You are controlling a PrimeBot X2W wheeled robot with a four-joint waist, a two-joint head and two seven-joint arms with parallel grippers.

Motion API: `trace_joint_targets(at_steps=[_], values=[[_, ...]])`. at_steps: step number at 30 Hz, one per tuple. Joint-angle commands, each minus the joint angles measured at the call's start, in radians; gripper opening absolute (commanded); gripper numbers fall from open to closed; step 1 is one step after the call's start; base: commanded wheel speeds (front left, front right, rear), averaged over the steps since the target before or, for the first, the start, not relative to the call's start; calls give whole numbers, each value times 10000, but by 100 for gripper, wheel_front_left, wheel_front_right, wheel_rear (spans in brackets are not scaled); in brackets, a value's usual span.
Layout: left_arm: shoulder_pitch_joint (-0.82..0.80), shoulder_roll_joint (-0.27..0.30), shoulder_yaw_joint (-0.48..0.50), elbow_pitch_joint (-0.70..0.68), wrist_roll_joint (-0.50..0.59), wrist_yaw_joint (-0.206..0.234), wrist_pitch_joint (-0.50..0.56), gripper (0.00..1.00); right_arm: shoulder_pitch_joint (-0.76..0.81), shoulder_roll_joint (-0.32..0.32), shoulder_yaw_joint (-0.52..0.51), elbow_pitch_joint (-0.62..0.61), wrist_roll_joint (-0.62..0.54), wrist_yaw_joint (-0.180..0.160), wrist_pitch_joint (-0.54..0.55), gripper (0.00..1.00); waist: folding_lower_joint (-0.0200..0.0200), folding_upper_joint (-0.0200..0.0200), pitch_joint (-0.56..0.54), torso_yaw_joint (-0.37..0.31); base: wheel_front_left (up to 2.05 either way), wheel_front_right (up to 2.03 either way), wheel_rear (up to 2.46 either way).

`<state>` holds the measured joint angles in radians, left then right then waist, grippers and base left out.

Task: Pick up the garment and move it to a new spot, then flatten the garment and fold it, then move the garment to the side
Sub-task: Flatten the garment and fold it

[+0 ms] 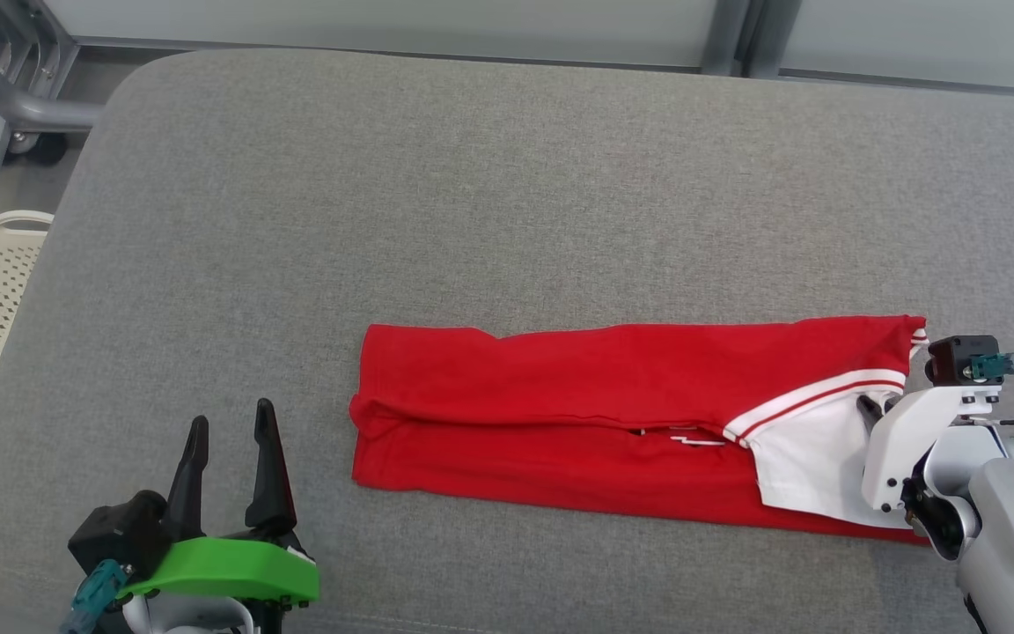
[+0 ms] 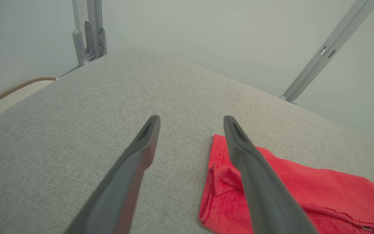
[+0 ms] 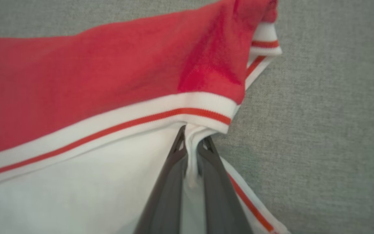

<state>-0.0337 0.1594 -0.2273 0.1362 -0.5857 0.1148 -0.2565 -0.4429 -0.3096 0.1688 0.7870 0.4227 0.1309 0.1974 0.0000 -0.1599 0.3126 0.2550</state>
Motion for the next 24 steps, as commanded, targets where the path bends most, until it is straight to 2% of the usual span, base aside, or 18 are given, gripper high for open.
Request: trace_joint_targets(at_steps=[1,8,17,20,24], values=[[-78,55,52,-28,52,54,-36,100,80,2,56,121,93,-5,-11,0,0,-1,-16,-99,0,0,0],[23,130,134,-88,50,95,-43,100,-343,-304,57,-123,377,-12,-294,0,0,-1,-113,-704,0,0,0],[20,155,87,-155,47,161,2,100,-224,-1415,-494,-738,416,-12,-170,0,0,-1,-297,-1595,0,0,0],[43,151,83,-158,43,183,6,100,-114,-1526,-679,-1057,520,-11,-39,0,0,-1,-333,-1817,0,0,0],[75,151,83,-161,14,201,-1,100,-20,-1335,-724,-1597,676,-11,105,0,0,-1,-379,-2056,0,0,0]])
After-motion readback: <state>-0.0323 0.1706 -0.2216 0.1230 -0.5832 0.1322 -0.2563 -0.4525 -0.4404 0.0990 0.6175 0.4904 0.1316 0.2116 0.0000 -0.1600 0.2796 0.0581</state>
